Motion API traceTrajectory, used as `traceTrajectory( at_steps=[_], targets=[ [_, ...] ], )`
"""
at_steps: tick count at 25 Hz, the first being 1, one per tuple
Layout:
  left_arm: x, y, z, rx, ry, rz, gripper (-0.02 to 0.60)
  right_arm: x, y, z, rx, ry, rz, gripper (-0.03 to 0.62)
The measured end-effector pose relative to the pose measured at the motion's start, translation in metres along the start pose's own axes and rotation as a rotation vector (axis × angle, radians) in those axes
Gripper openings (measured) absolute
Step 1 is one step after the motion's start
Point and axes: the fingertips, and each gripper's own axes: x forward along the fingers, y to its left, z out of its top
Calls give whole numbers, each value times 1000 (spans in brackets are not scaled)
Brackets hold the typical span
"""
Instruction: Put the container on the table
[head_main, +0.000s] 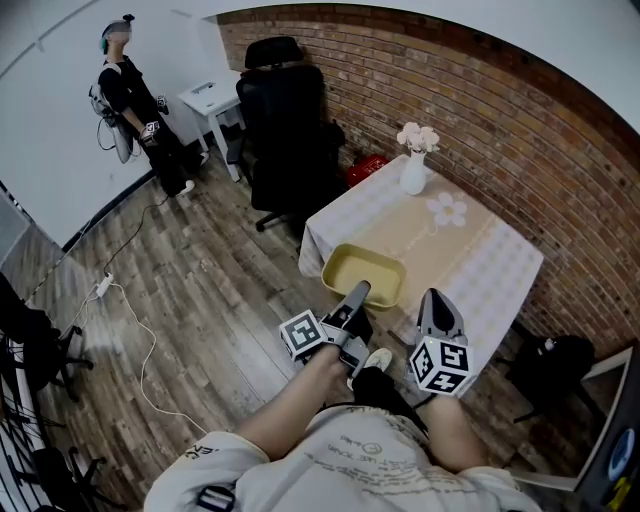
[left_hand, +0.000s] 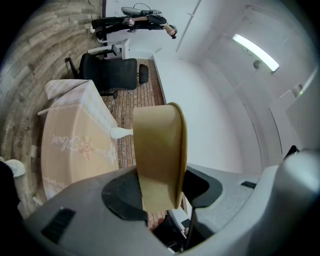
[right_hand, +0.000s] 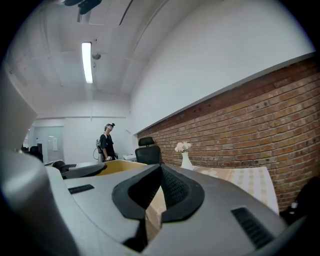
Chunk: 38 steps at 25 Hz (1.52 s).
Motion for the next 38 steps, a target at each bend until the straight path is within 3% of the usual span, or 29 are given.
traceTrajectory(
  at_steps=[13,21,25,38],
  targets=[
    [81,25,26,-13,96,-40,206,80,-33,3,21,-3,-28,3],
    [163,57,44,2,195,-11,206,147,-83,23,25,-24,-84,3],
    [202,69,50,-19,236,-41,206,174,-107,28,23,-8,-103,3],
    [313,123,34,-70,334,-30,206,227,-203,33,60,28,-234,3]
  ],
)
